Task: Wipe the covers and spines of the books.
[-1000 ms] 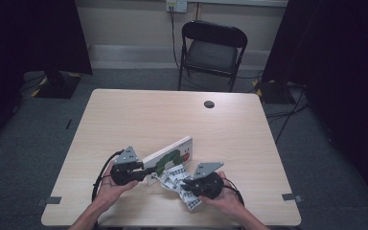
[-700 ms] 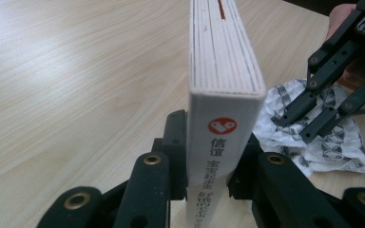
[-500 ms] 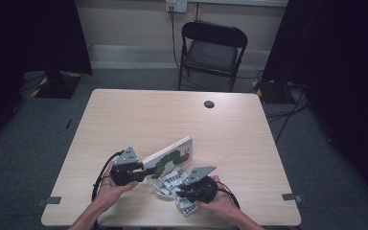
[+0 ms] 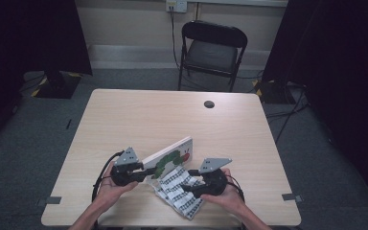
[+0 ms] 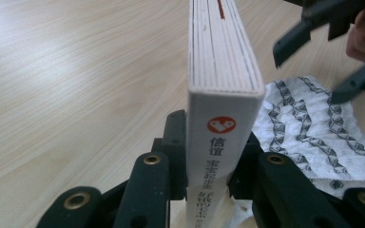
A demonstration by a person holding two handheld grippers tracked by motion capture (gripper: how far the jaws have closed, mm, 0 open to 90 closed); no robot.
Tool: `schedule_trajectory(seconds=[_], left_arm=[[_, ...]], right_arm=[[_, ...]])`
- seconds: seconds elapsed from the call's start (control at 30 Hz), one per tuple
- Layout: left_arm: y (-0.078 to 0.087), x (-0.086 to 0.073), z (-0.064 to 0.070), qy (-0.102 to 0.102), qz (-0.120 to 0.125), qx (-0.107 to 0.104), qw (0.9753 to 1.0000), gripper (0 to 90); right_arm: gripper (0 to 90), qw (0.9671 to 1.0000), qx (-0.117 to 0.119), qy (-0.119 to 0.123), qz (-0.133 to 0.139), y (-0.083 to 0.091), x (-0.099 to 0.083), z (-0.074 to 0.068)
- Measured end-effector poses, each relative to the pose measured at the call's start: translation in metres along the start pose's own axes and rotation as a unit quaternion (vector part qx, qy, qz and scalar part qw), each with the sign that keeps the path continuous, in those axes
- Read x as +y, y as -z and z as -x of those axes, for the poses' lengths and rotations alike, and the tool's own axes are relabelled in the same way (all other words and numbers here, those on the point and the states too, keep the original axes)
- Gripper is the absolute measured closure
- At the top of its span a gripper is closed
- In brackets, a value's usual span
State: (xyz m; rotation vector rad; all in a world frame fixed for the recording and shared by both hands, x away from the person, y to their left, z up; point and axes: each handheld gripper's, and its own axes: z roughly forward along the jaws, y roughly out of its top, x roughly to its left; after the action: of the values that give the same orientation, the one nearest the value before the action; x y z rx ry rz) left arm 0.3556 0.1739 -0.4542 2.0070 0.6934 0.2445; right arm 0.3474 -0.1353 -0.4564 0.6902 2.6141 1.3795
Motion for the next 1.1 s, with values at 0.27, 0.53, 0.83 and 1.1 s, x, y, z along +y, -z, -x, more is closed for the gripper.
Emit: schedule_trajectory(seconds=[0.27, 0.53, 0.83, 1.1], left_arm=[[-0.001, 0.000, 0.001, 0.000, 0.002, 0.004, 1.0000, 73.7], [-0.002, -0.001, 0.004, -0.005, 0.001, 0.008, 1.0000, 73.5], [-0.002, -0.001, 0.004, -0.010, -0.001, 0.009, 0.9999, 73.8], [0.000, -0.004, 0.007, -0.006, -0.015, 0.032, 0.9994, 71.5]], right_arm=[[29.1, 0.9987, -0.041, -0.021, 0.021, 0.006, 0.022, 0.043], [19.0, 0.9986, -0.027, -0.028, 0.036, -0.012, 0.034, 0.074], [21.3, 0.9995, -0.012, -0.019, 0.023, -0.033, 0.036, 0.083], [26.1, 1.0000, 0.001, 0.006, 0.000, -0.046, 0.036, 0.079]])
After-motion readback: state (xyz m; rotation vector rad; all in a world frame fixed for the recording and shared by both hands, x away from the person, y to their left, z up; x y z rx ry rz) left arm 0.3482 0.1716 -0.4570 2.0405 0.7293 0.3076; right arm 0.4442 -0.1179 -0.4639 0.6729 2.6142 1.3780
